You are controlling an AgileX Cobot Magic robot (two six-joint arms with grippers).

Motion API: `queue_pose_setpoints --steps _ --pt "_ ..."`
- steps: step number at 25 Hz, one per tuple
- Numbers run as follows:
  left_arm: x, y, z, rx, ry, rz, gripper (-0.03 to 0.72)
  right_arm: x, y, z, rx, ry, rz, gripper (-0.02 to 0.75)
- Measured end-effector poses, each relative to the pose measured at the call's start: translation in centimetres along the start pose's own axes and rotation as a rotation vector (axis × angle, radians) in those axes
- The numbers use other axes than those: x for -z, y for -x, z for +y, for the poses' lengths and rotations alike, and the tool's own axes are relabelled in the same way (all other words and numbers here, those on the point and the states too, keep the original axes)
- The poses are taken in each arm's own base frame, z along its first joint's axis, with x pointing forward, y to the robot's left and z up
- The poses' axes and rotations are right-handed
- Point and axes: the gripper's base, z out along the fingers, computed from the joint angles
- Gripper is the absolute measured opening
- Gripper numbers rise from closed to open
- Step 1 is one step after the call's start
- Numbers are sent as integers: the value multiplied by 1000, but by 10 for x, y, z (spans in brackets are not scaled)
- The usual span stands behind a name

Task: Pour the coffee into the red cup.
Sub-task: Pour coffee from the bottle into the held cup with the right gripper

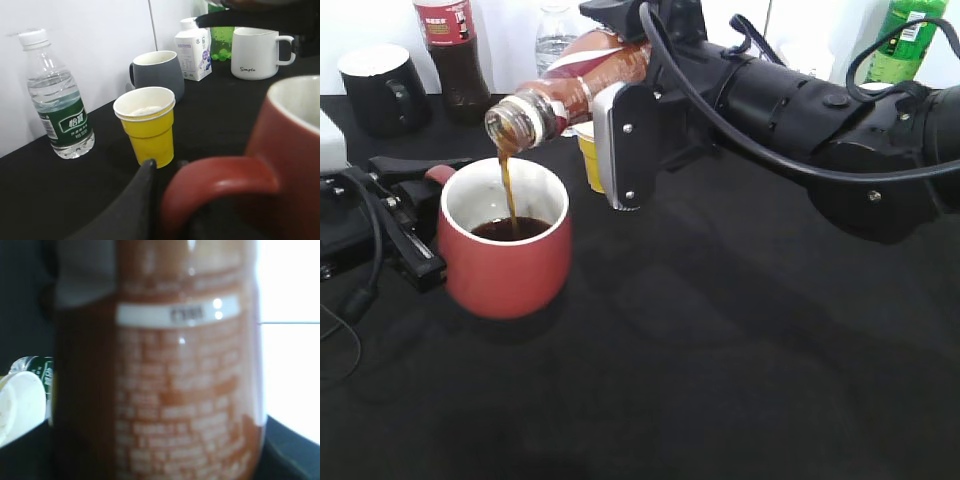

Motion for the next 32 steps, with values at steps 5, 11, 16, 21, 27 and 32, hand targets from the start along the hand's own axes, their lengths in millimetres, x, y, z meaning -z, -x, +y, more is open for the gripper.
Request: queue_pose_setpoints --steps 5,11,16,21,27,32 --pt "0 0 0 0 1 5 92 0 0 -1 10 -9 -1 529" --pt "0 0 0 0 1 5 93 0 0 -1 20 -9 -1 529" --pt "0 0 0 0 1 5 93 0 0 -1 24 -9 -1 529" --pt "0 0 0 -1 -1 5 93 0 0 -1 39 -9 -1 529" --pt "0 0 0 -1 -1 5 93 0 0 -1 42 -15 -2 529" --pt "0 0 0 -1 -1 5 93 0 0 -1 51 -16 -2 529"
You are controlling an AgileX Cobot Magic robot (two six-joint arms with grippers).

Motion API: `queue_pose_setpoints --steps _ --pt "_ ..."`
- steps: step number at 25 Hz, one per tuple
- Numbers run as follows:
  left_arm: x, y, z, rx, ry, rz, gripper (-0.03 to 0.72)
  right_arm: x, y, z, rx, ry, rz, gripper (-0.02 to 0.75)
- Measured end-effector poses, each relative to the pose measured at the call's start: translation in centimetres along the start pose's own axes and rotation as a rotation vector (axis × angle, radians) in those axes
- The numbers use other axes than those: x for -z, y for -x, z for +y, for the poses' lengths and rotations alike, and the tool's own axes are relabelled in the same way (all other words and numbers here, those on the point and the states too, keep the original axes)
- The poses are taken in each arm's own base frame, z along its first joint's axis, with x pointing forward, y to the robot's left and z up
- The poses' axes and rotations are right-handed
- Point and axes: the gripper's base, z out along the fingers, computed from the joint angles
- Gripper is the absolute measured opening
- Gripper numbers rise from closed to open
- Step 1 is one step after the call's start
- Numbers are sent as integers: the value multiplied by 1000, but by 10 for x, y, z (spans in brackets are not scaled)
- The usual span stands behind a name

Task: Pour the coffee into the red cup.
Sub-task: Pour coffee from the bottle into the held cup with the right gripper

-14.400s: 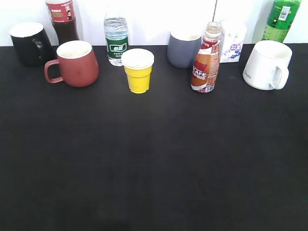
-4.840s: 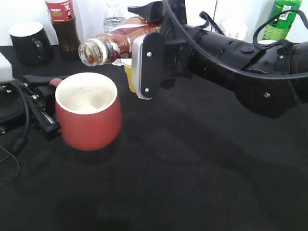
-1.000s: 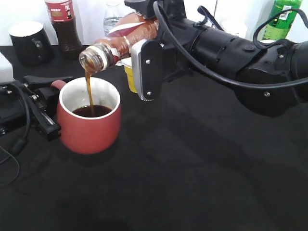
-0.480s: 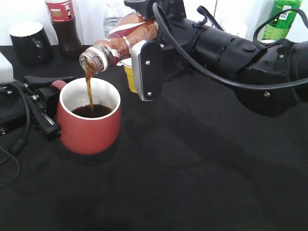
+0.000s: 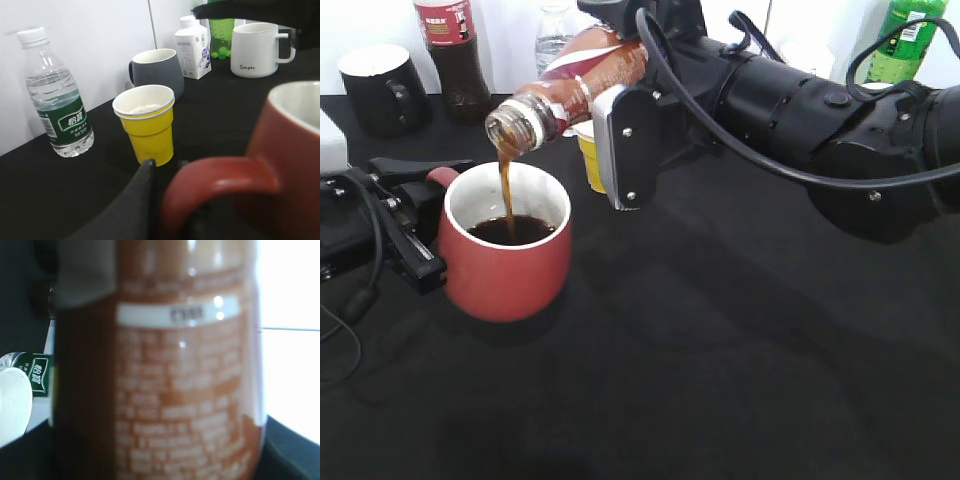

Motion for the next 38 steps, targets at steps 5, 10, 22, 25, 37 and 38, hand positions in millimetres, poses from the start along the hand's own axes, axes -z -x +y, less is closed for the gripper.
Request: queue_pose_setpoints --steps 5,10,22,25,37,38 --pt "0 0 0 0 0 0 93 0 0 0 18 -1 0 529" --pt "0 0 0 0 0 0 93 0 0 0 30 -1 0 529" --pt "0 0 0 -1 -1 1 95 0 0 0 -25 -2 2 529" --pt "0 0 0 -1 -1 1 95 0 0 0 -57 -2 3 529" --pt "0 0 0 -1 0 1 95 0 0 0 -594 -4 4 529" --pt "0 0 0 2 4 1 95 0 0 0 -773 -5 4 529"
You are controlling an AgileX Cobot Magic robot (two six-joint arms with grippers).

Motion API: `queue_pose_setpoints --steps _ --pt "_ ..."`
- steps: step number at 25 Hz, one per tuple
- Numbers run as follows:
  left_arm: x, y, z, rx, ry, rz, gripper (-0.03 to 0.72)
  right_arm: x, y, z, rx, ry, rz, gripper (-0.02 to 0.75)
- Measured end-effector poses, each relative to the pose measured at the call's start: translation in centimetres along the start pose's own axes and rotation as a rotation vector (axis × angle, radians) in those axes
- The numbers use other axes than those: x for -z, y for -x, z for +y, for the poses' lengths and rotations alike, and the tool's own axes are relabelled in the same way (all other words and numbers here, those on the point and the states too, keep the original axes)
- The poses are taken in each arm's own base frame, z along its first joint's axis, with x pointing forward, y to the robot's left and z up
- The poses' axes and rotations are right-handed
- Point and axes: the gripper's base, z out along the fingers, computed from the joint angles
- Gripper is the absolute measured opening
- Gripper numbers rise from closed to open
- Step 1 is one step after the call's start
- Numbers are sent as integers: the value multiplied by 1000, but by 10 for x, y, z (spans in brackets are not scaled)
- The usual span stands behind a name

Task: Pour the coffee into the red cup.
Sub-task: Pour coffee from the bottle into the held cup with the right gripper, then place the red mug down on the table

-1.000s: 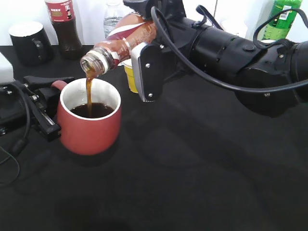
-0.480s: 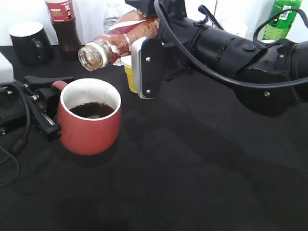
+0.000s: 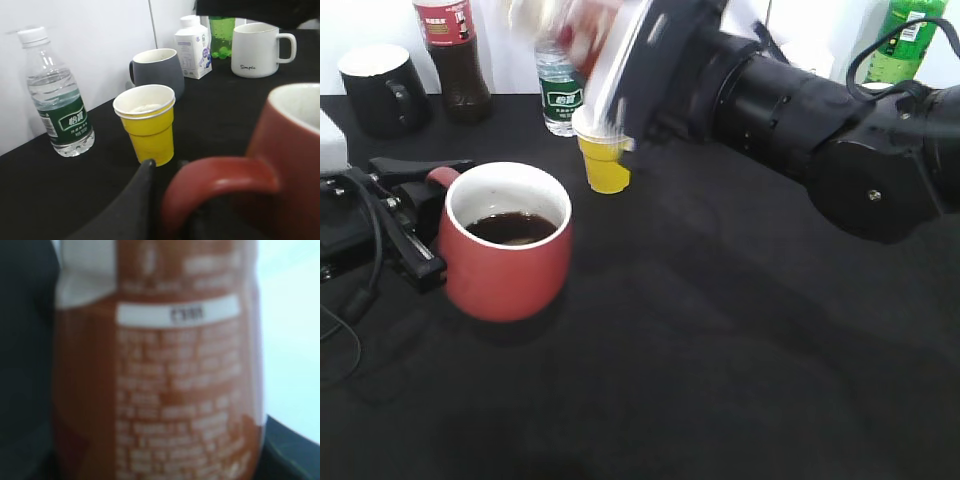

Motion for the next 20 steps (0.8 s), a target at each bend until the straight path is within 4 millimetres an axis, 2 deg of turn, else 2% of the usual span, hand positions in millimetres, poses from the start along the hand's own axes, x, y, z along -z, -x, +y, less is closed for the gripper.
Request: queue_pose_setpoints --steps 4,6,9,13,17,20 --pt "0 0 1 5 9 -1 95 0 0 0 -556 -1 -1 529" --pt "0 0 2 14 23 -3 95 0 0 0 -737 3 -2 529" --pt "0 0 6 42 68 -7 95 0 0 0 -822 4 -2 529" --pt "1 0 15 92 159 -5 95 1 -1 1 -829 18 45 529" --pt "5 -1 31 118 341 -9 95 4 4 -4 -826 15 48 529" --pt "10 -7 43 104 411 5 95 5 2 -2 -825 25 80 529"
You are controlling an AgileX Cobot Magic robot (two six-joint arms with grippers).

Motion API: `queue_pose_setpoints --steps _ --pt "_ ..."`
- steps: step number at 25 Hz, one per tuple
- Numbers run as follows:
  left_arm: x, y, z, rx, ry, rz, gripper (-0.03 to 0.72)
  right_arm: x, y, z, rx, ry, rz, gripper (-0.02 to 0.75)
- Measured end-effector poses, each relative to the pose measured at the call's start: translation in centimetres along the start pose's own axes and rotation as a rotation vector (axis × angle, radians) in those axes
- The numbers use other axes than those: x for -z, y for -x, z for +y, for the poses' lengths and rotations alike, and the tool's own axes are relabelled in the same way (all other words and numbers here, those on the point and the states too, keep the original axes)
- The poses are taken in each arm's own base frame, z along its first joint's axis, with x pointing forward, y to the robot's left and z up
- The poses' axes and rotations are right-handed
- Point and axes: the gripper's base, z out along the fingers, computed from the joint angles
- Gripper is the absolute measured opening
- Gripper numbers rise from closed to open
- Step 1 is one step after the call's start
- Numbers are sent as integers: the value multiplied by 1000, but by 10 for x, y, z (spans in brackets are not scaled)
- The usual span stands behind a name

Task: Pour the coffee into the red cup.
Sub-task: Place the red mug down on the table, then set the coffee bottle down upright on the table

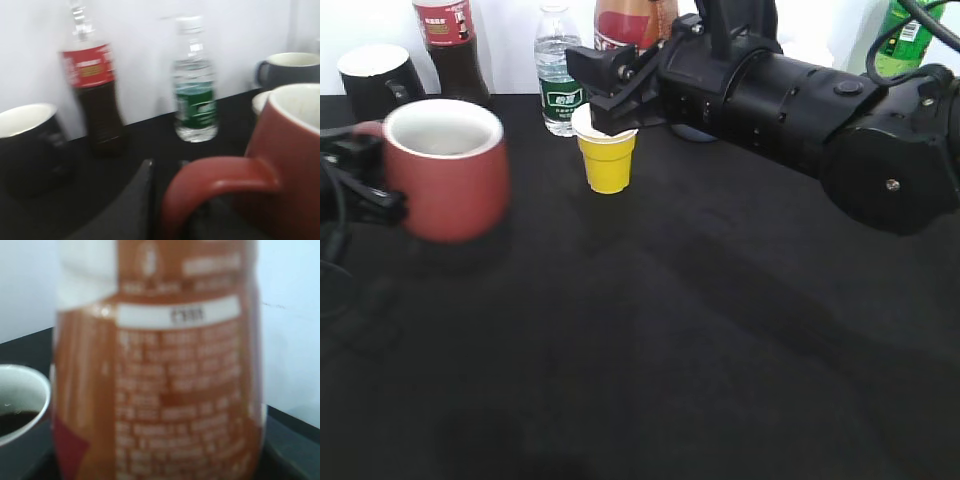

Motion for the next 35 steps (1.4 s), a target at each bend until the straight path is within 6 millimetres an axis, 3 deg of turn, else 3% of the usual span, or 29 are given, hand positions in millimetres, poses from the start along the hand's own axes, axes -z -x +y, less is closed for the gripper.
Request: queue_pose_setpoints --steps 4,13,17,21,26,30,35 --pt "-21 -25 27 32 101 16 95 0 0 0 3 -1 5 529" --pt "-114 -61 47 27 106 -10 95 0 -9 -1 61 -9 97 529" --pt "-136 -75 52 54 113 -24 95 0 -9 -1 73 -9 101 529" --pt "-149 -81 55 94 119 -49 97 0 -9 -1 91 -8 101 529" --pt "-149 -89 55 146 125 -57 107 0 -9 -1 95 -8 99 529" --pt "-149 -88 55 152 124 -70 228 0 -9 -1 98 -8 98 529" --pt "-131 -98 51 179 147 -42 267 0 -9 -1 99 -8 97 529"
